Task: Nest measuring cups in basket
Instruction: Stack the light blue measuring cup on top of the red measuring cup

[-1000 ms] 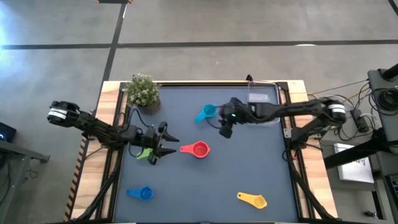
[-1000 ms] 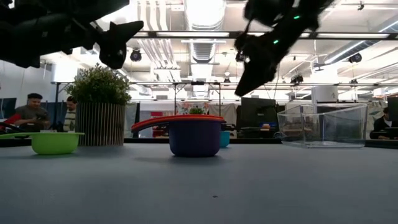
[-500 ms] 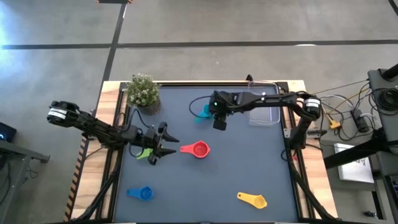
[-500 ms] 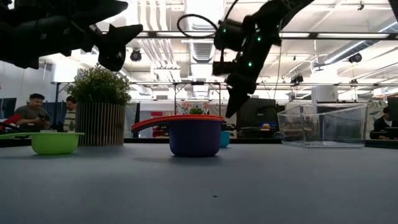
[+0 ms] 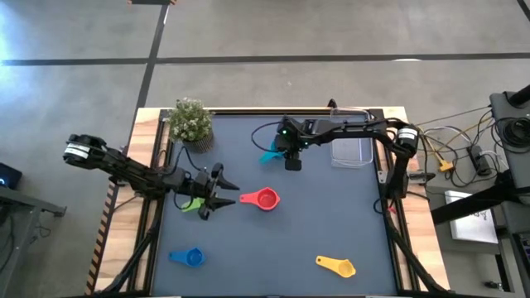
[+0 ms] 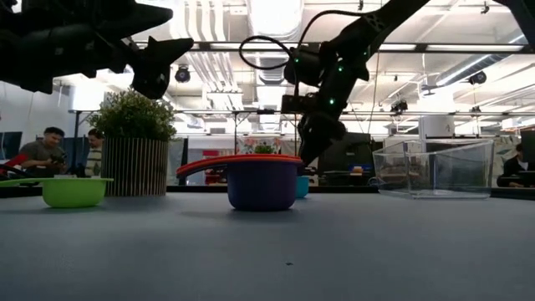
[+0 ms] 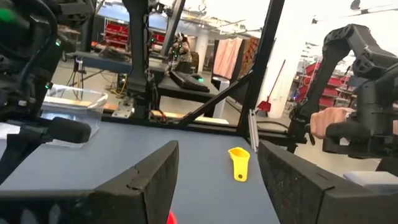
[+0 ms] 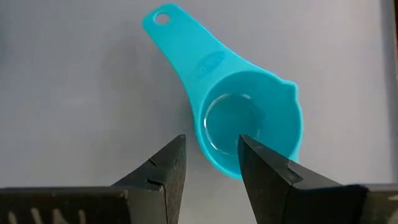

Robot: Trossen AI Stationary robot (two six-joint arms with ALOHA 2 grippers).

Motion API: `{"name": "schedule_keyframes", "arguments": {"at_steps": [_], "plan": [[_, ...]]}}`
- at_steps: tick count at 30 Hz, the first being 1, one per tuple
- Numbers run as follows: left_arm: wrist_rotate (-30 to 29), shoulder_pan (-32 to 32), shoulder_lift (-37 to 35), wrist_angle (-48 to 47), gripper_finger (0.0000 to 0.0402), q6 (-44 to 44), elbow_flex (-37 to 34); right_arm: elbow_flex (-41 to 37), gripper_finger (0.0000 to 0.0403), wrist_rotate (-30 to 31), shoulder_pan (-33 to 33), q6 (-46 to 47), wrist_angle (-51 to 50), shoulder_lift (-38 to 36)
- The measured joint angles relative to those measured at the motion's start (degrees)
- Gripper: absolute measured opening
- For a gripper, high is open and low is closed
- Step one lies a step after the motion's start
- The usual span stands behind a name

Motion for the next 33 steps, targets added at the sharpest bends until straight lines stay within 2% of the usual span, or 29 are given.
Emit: {"name": "schedule_keyframes", "arguments": {"at_steps": [9,19,23,27,33], "plan": [[-0.08,0.07,2.17,0.03,0.0203,0.0,0.35,0.02,0.0134,0.08,-0.15,-0.54,1.14,3.49],[-0.1,0.09,4.36,0.02,0.0203,0.02,1.79,0.02,0.0128,0.11,-0.15,1.55,1.4,3.4],[-0.13,0.11,4.84,0.05,0.0203,0.02,2.09,0.02,0.0094,0.11,-0.15,2.54,0.88,3.19],[-0.19,0.11,4.95,0.07,0.0203,0.0,2.14,0.02,0.0024,0.1,-0.13,3.27,0.52,3.12],[-0.21,0.11,4.91,0.04,0.0203,0.01,2.14,0.38,0.001,0.21,-0.07,5.78,-0.92,2.71]]}}
